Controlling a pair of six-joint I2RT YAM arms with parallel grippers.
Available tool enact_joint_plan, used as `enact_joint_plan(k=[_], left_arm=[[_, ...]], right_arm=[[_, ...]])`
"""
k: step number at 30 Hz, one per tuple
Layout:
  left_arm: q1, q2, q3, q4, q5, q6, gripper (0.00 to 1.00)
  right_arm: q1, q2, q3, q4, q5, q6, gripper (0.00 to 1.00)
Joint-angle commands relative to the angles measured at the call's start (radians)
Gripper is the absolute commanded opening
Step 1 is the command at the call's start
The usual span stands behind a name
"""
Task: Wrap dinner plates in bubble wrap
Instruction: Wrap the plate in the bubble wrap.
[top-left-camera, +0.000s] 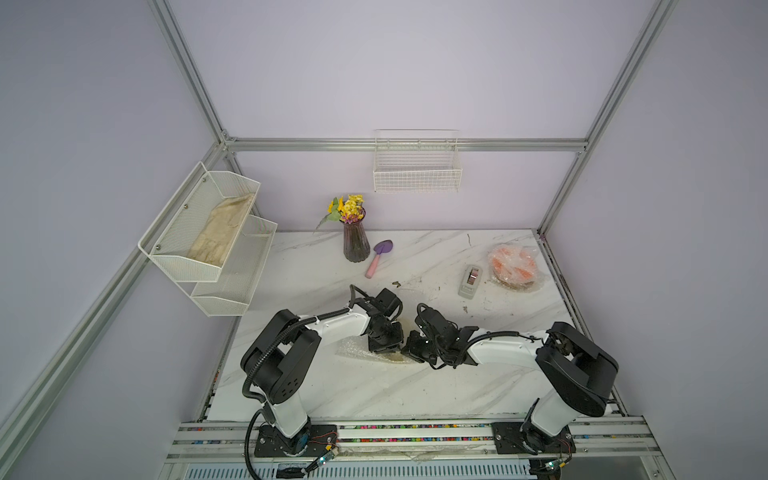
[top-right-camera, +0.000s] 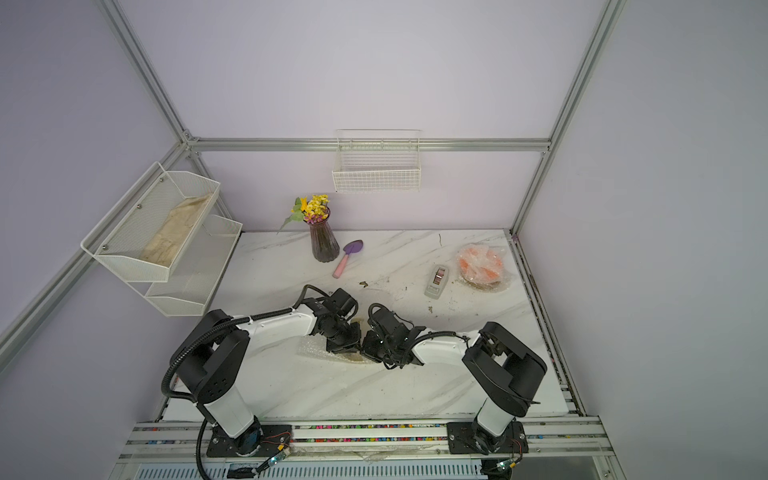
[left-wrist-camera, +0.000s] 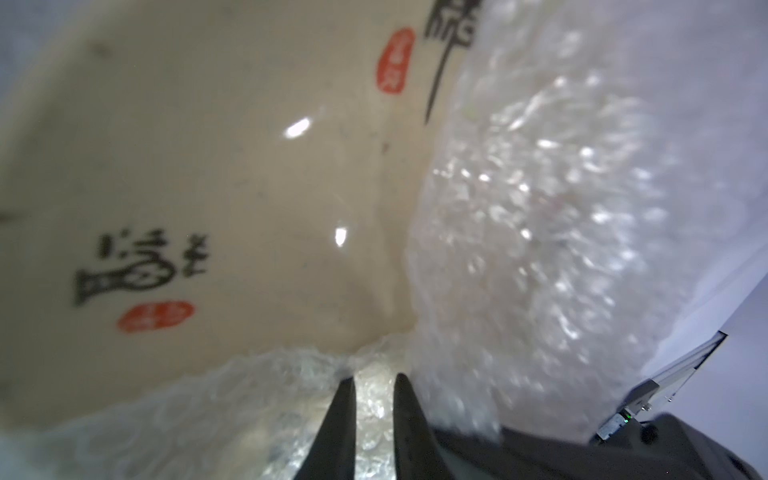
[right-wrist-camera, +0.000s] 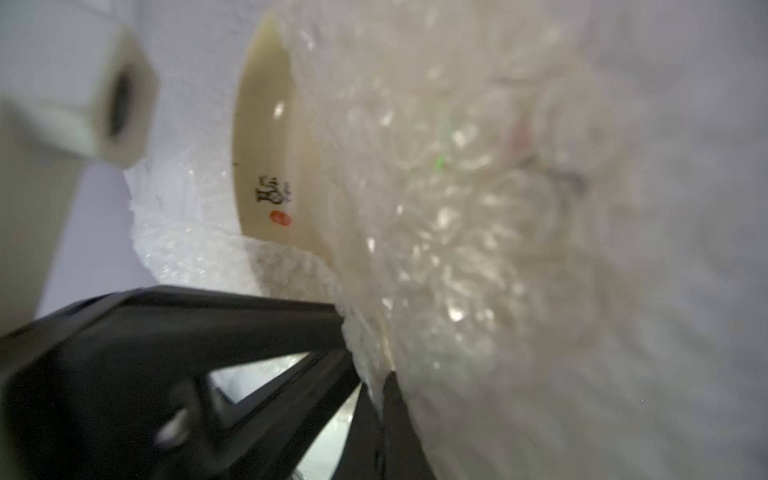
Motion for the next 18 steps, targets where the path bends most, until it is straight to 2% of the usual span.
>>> enact_joint_plan(k=[1, 5, 10, 14, 18], left_arm=[[0.030, -0.113, 0.000, -0.091, -0.089, -0.006, 0.19], [0.076, -0.158, 0.013, -0.175, -0.158, 0.033, 0.19], [0.114, -0.098, -0.057, -0.138, -0.107, 0.072, 0.11], [0.122, -0.077, -0.118, -0.051, -0.049, 0.057, 0.07], [0.122, -0.065, -0.130, -0.028, -0.034, 0.048, 0.06]], right_arm=[[0.000, 0.019, -0.012, 0.032, 0.015, 0.032, 0.00], [0.000, 0.032, -0.009, 0.019, 0.011, 0.010, 0.00], [0.002, 0.031, 0.070, -0.017, -0.018, -0.027, 0.00], [0.011, 0.077, 0.109, 0.060, -0.112, -0.004, 0.00], [0.031, 0.136, 0.117, 0.116, -0.154, 0.023, 0.00]])
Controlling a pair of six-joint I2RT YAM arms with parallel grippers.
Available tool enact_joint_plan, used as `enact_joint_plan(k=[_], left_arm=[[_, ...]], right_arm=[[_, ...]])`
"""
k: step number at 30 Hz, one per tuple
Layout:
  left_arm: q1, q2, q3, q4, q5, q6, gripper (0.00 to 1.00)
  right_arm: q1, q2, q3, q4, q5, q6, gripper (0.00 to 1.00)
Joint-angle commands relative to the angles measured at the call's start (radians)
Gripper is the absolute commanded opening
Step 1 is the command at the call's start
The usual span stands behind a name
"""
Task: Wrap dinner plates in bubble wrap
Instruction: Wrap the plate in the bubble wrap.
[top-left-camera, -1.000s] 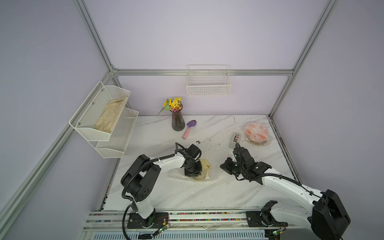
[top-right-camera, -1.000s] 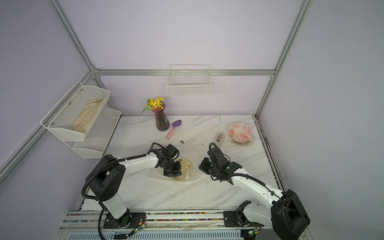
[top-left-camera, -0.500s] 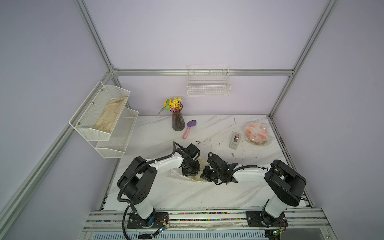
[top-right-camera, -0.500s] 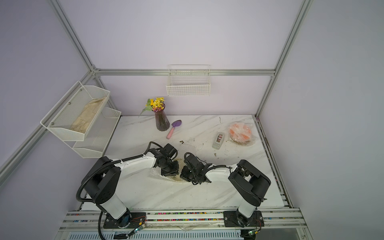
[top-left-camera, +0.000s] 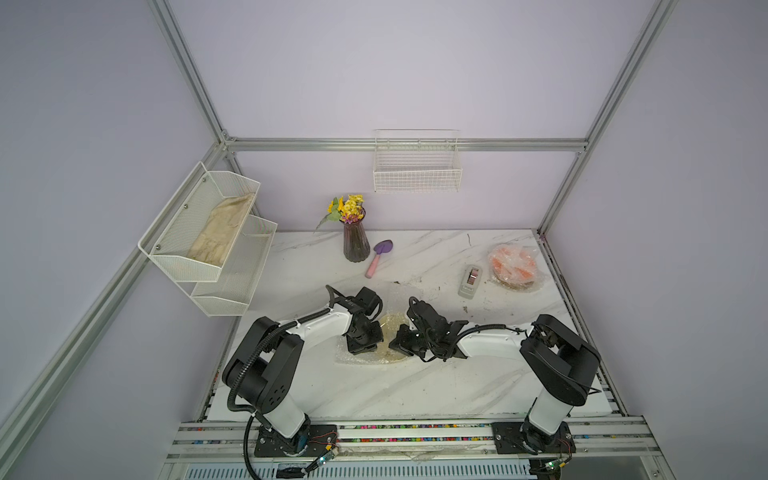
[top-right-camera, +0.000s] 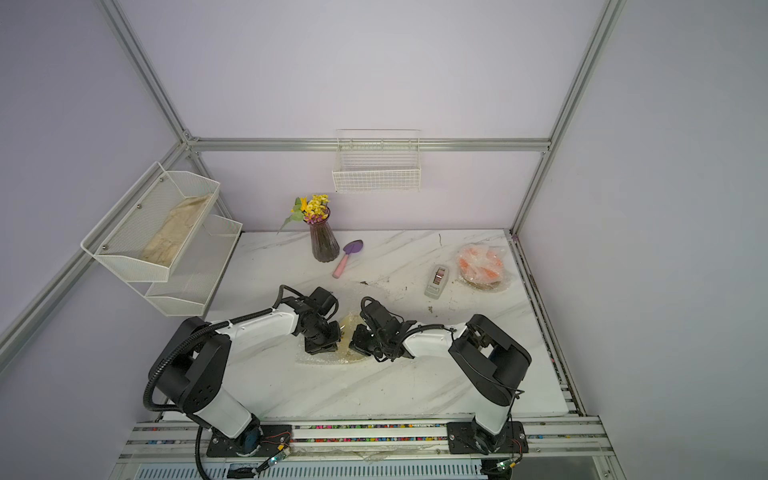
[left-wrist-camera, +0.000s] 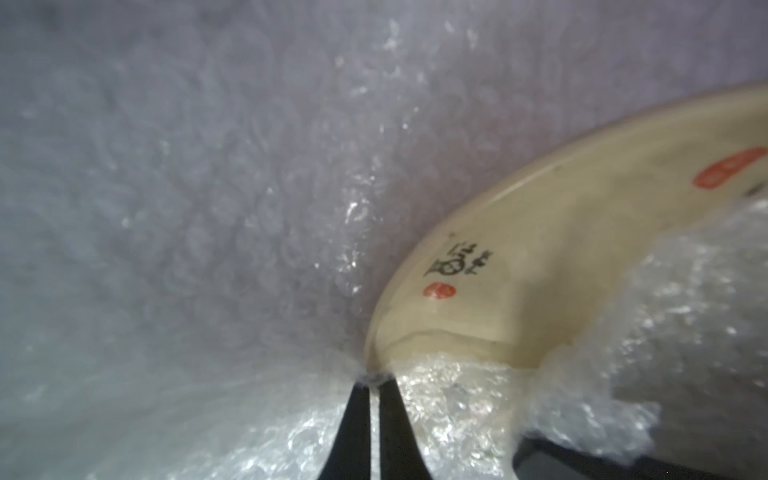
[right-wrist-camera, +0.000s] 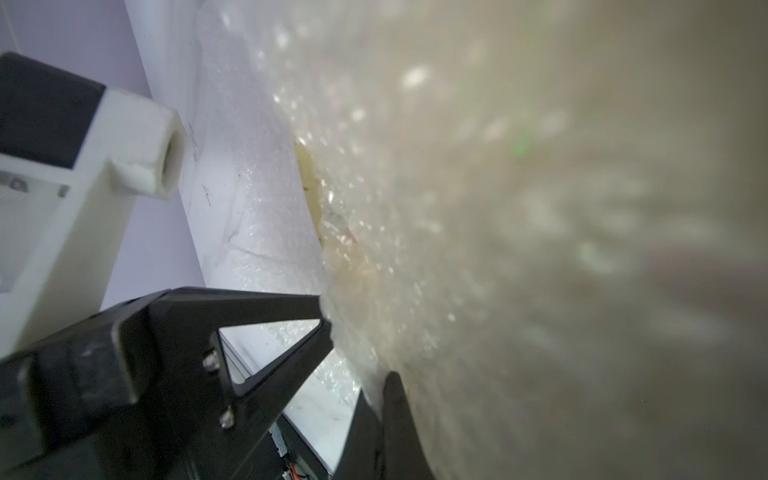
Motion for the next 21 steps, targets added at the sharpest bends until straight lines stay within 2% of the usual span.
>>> enact_joint_plan(k=[1, 5, 10, 13, 18, 21], left_arm=[[-0.004, 0.017, -0.048, 0.050, 0.036, 0.010, 0.06], [-0.004, 0.001, -0.044, 0.040, 0.028, 0.010, 0.06], [-0.004, -0.057, 0.072, -0.042, 0.004, 0.017, 0.08], [-0.013, -0.062, 0.134, -0.041, 0.043, 0.005, 0.09], [-0.063, 0.042, 0.211, -0.008, 0.088, -0.011, 0.09], [-0.071, 0.090, 0.209, 0.019, 0.095, -0.019, 0.09]], right_arm=[[0.020, 0.060, -0.003, 0.064, -0.067, 0.042, 0.00], [0.020, 0.105, -0.050, 0.094, -0.073, 0.051, 0.00], [0.019, 0.115, -0.086, 0.086, -0.062, 0.048, 0.00], [0.019, 0.109, -0.096, 0.088, -0.060, 0.046, 0.00], [0.020, 0.109, -0.094, 0.105, -0.066, 0.048, 0.00], [0.019, 0.097, -0.097, 0.113, -0.069, 0.045, 0.00]])
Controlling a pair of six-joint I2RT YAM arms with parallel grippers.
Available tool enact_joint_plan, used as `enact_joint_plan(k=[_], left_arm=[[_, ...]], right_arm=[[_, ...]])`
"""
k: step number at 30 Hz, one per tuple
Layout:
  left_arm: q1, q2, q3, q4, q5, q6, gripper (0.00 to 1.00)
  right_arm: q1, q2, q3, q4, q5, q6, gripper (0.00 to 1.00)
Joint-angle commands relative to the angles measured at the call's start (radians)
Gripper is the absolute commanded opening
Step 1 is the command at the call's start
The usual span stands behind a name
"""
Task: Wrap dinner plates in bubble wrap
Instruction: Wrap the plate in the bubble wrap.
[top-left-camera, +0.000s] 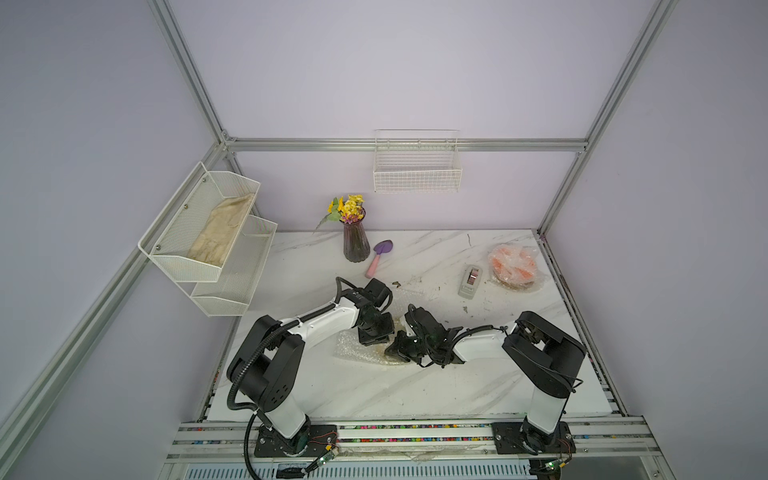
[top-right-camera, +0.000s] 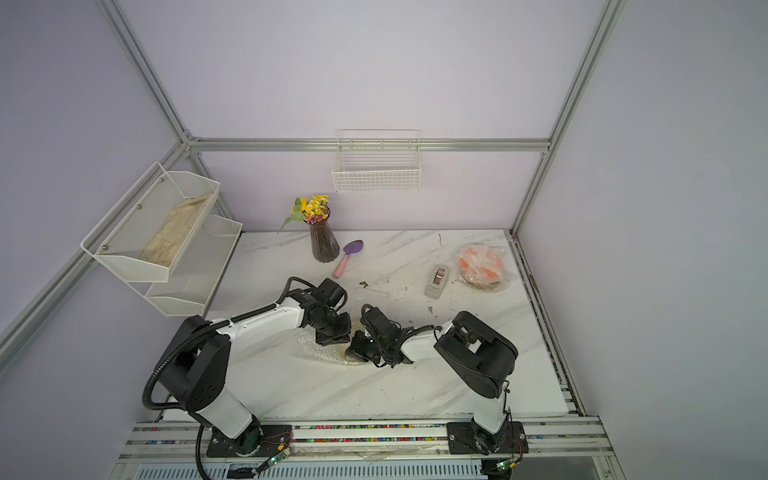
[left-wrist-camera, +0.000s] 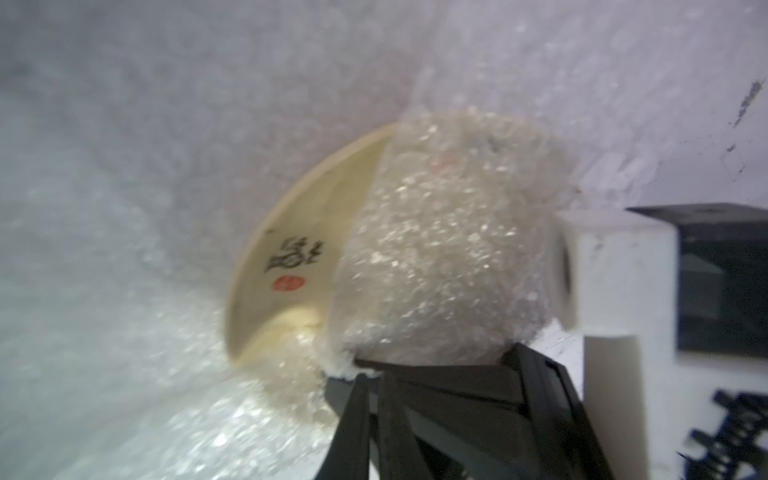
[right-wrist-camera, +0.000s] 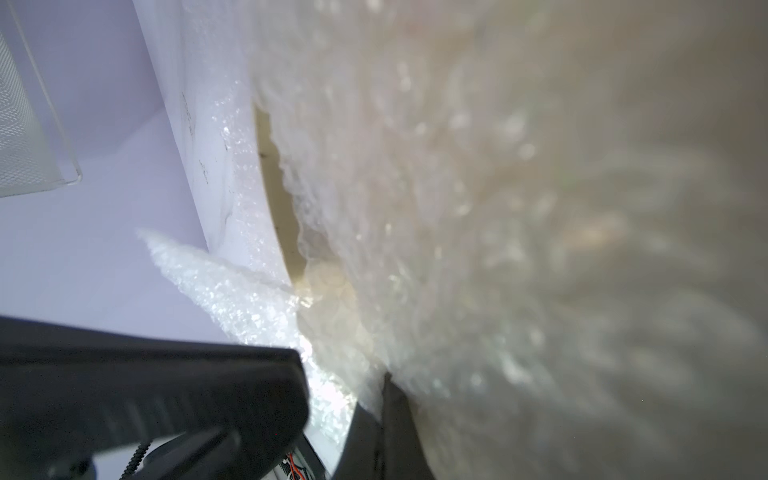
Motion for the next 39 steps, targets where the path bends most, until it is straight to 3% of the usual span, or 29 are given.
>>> enact_joint_plan(k=[1, 5, 9, 12, 16, 21, 29, 32, 34, 39], left_arm=[[-0.007, 0.047, 0.060, 0.032, 0.042, -0.011, 0.09], [-0.006, 0.078, 0.043, 0.020, 0.011, 0.005, 0.09], [-0.006, 0.104, 0.008, -0.009, -0.030, 0.030, 0.08], [-0.007, 0.110, -0.015, -0.011, -0.034, 0.043, 0.08], [-0.006, 0.116, -0.020, -0.011, -0.028, 0.060, 0.08], [-0.007, 0.118, 0.007, -0.035, -0.033, 0.091, 0.08], [-0.007, 0.143, 0.038, -0.064, -0.047, 0.131, 0.09], [-0.007, 0.146, 0.037, -0.064, -0.041, 0.141, 0.09], [-0.006, 0.143, 0.035, -0.065, -0.040, 0.146, 0.09], [-0.009, 0.108, 0.050, -0.078, -0.059, 0.144, 0.08]], right_arm=[[0.014, 0.021, -0.033, -0.055, -0.007, 0.024, 0.00], [0.012, -0.013, -0.035, -0.064, -0.018, 0.022, 0.02], [-0.010, -0.115, -0.029, -0.124, -0.024, 0.019, 0.26], [-0.073, -0.196, -0.030, -0.239, -0.040, -0.041, 0.31], [-0.161, -0.181, -0.062, -0.319, -0.101, -0.120, 0.19], [-0.171, -0.143, -0.084, -0.403, -0.100, -0.198, 0.09], [-0.111, -0.230, -0.133, -0.370, -0.085, -0.109, 0.06], [-0.111, -0.289, -0.077, -0.448, -0.010, -0.142, 0.07], [-0.105, -0.291, -0.077, -0.366, -0.034, -0.125, 0.08], [-0.089, -0.136, -0.121, -0.085, -0.227, -0.027, 0.06]])
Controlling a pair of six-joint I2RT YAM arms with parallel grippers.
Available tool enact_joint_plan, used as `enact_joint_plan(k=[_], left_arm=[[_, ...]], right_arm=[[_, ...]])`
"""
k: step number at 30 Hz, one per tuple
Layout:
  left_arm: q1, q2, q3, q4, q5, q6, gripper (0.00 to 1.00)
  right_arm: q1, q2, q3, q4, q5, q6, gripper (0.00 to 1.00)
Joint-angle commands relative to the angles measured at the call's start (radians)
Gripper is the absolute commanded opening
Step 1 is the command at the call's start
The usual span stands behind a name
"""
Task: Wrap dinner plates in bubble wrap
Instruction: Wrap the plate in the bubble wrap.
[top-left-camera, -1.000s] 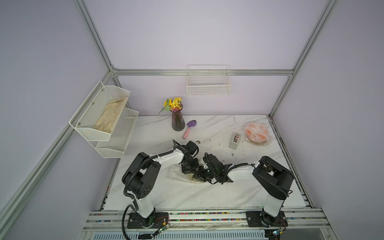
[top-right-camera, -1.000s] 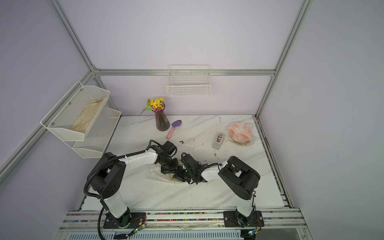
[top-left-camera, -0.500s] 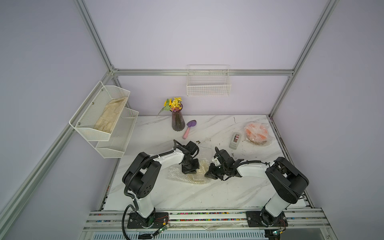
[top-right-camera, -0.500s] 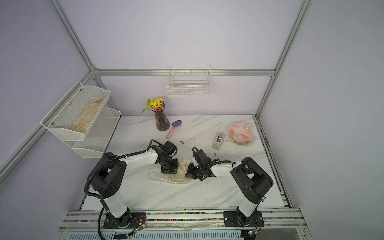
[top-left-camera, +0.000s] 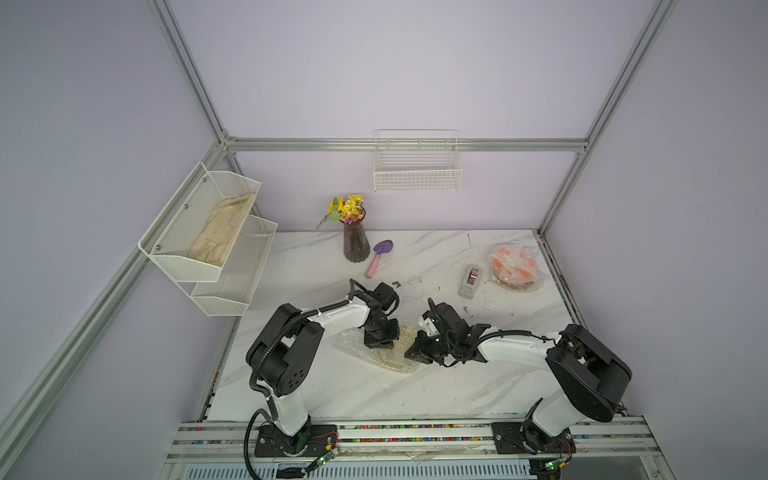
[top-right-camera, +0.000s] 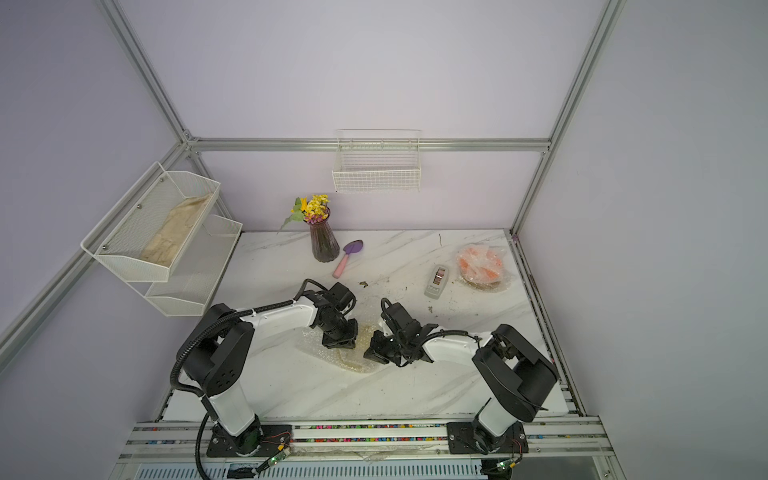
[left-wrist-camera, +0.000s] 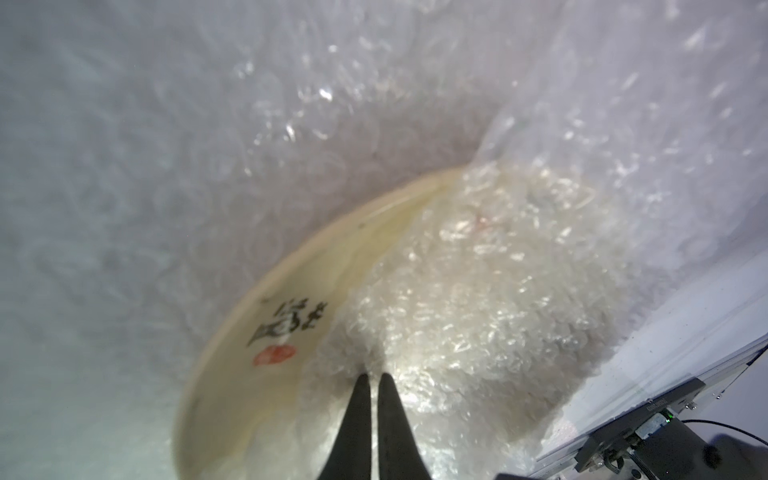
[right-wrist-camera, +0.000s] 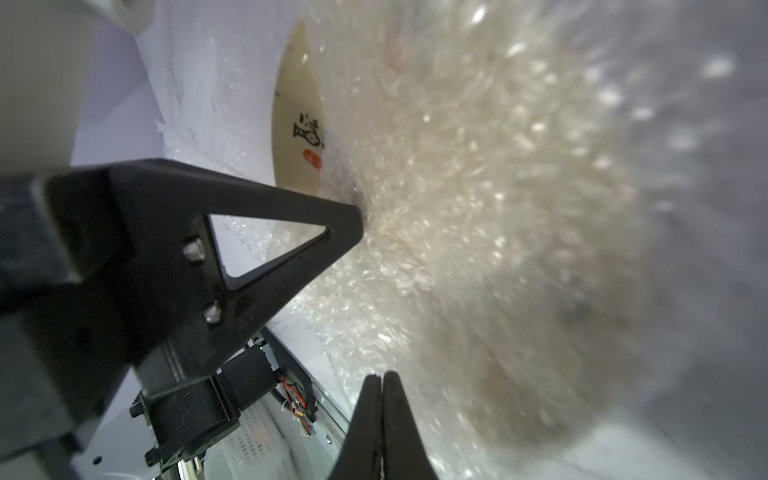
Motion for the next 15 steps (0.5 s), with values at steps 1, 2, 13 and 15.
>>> enact_joint_plan(k=[1, 2, 13, 15], left_arm=[[0.000, -0.019, 0.041, -0.070, -0.086, 0.017, 0.08], [-0.002, -0.046, 0.050, -0.076, -0.090, 0.016, 0.08], [-0.066, -0.120, 0.022, -0.145, -0.107, -0.060, 0.12], [-0.066, -0.093, -0.002, -0.145, -0.145, -0.056, 0.12]], right_arm=[[0.011, 0.072, -0.029, 0.105, -0.080, 0.067, 0.06], [0.012, 0.076, -0.027, 0.043, -0.055, 0.050, 0.05], [0.011, 0.085, -0.019, -0.038, 0.013, 0.040, 0.01], [0.012, 0.076, -0.019, -0.042, 0.013, 0.040, 0.01]])
